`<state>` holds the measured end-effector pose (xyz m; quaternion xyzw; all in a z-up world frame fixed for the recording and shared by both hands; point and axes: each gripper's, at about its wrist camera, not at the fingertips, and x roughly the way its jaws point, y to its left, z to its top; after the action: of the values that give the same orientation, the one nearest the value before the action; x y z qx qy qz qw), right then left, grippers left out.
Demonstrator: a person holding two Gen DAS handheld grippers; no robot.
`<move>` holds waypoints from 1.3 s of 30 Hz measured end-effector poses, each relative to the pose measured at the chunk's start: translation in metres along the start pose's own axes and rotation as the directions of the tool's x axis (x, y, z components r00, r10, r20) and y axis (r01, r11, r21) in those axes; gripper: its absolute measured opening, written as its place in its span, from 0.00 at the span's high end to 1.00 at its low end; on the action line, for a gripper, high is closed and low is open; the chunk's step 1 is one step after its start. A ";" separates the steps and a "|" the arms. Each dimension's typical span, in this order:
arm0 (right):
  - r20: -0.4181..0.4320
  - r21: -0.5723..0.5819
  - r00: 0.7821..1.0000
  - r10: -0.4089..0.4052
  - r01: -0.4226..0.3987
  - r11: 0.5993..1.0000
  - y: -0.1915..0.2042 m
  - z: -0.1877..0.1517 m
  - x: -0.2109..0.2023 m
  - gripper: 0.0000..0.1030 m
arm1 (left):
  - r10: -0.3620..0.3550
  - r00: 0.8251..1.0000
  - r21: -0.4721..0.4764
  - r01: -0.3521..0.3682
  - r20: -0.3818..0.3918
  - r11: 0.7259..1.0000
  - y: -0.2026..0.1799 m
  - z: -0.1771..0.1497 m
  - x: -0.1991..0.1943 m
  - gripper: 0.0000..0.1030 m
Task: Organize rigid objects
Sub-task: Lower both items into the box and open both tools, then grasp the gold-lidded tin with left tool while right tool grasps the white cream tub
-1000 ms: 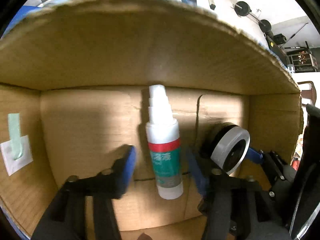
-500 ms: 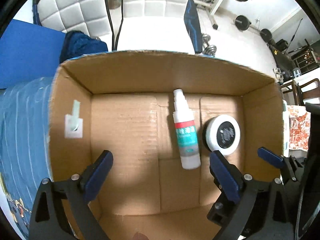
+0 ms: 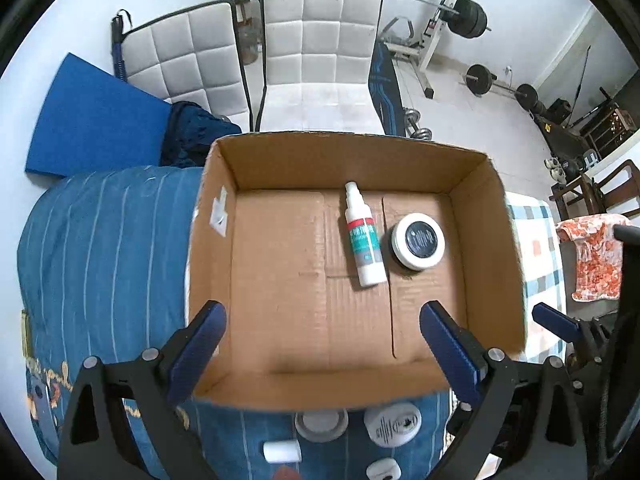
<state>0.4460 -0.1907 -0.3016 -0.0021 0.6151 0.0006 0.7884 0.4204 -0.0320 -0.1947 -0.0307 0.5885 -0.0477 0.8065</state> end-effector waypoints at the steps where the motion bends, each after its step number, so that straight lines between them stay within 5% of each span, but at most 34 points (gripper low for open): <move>1: 0.007 0.000 1.000 0.005 -0.005 1.000 0.001 -0.001 -0.006 0.00 | 0.000 1.000 -0.003 0.000 0.005 1.000 0.001 -0.003 0.003 0.04; 14: 0.034 -0.003 0.997 0.076 -0.076 0.997 -0.011 -0.081 -0.076 0.00 | 0.005 1.000 -0.049 -0.004 0.025 0.999 0.018 -0.070 -0.049 0.04; 25: -0.198 0.027 0.976 0.096 -0.093 0.995 0.006 -0.145 0.042 0.00 | 0.119 0.977 -0.077 -0.134 -0.175 0.988 0.042 -0.143 0.043 0.04; 31: -0.243 0.086 0.962 0.127 -0.109 0.990 0.014 -0.156 0.091 0.01 | 0.095 0.963 -0.115 -0.127 -0.253 0.985 0.055 -0.157 0.081 0.04; 34: -0.266 0.110 0.956 0.125 -0.098 0.989 0.013 -0.161 0.106 0.26 | 0.080 0.958 -0.119 -0.116 -0.274 0.986 0.054 -0.157 0.091 0.04; 39: -0.279 0.095 0.955 0.102 -0.079 0.992 0.000 -0.170 0.104 0.29 | 0.042 0.950 -0.103 -0.077 -0.308 0.992 0.043 -0.151 0.109 0.04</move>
<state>0.3063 -0.1917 -0.4438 0.0587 0.7206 0.0109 0.6908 0.3116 -0.0008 -0.3483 -0.0508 0.7086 0.0060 0.7038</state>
